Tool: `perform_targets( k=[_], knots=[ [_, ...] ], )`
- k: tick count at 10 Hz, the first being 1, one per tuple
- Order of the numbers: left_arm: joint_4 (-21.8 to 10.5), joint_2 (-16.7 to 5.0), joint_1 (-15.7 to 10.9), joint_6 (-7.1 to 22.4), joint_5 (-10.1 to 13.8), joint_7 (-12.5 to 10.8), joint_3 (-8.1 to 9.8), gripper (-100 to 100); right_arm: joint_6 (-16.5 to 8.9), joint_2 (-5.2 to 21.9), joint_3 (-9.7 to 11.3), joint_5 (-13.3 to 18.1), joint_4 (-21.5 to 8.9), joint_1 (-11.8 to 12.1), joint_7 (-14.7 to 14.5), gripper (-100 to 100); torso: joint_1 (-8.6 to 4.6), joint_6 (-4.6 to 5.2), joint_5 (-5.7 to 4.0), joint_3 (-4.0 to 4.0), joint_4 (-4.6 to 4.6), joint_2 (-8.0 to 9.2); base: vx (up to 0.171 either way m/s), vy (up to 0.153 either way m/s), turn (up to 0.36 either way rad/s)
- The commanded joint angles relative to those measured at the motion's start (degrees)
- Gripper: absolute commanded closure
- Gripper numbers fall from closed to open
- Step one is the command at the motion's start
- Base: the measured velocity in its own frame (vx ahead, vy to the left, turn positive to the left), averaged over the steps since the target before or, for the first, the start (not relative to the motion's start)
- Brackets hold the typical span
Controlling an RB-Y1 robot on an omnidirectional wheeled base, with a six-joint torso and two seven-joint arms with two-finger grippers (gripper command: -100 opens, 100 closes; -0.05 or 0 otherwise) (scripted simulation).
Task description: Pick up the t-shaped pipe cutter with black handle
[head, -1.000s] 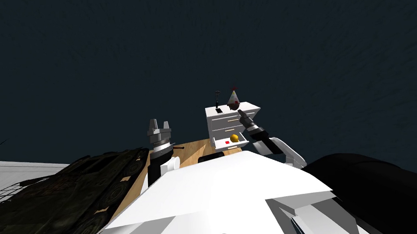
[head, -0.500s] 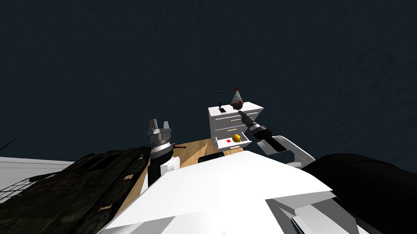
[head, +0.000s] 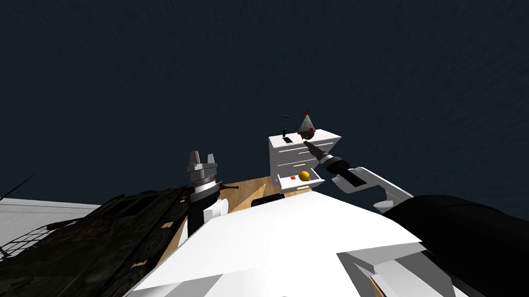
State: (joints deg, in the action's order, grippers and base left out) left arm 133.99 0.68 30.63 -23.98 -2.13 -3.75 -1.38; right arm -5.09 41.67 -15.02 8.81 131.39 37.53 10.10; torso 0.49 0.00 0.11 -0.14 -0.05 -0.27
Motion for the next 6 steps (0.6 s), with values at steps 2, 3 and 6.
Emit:
perform_targets(
  k=[2,3,6],
  knots=[
    [0.0,0.0,0.0,0.0,0.0,0.0,0.0,0,-2.74,4.23,-1.28,1.23,-0.42,1.18,0.08,-100,-0.04,0.0,0.0,-0.01,-0.01,0.0,0.066,0.129,-0.011],
    [0.0,0.0,0.0,0.0,0.0,0.0,0.0,0,-2.74,4.87,-1.28,1.23,-0.42,1.18,0.08,-100,-0.06,0.0,0.0,0.0,0.0,0.02,0.042,0.092,-0.013],
    [0.0,0.0,0.01,0.0,0.0,0.0,0.0,0,-5.78,10.23,-2.69,2.53,-1.79,1.67,0.32,-100,-0.1,0.0,-0.02,-0.08,-0.03,-0.14,0.097,0.111,-0.027]
  ],
)
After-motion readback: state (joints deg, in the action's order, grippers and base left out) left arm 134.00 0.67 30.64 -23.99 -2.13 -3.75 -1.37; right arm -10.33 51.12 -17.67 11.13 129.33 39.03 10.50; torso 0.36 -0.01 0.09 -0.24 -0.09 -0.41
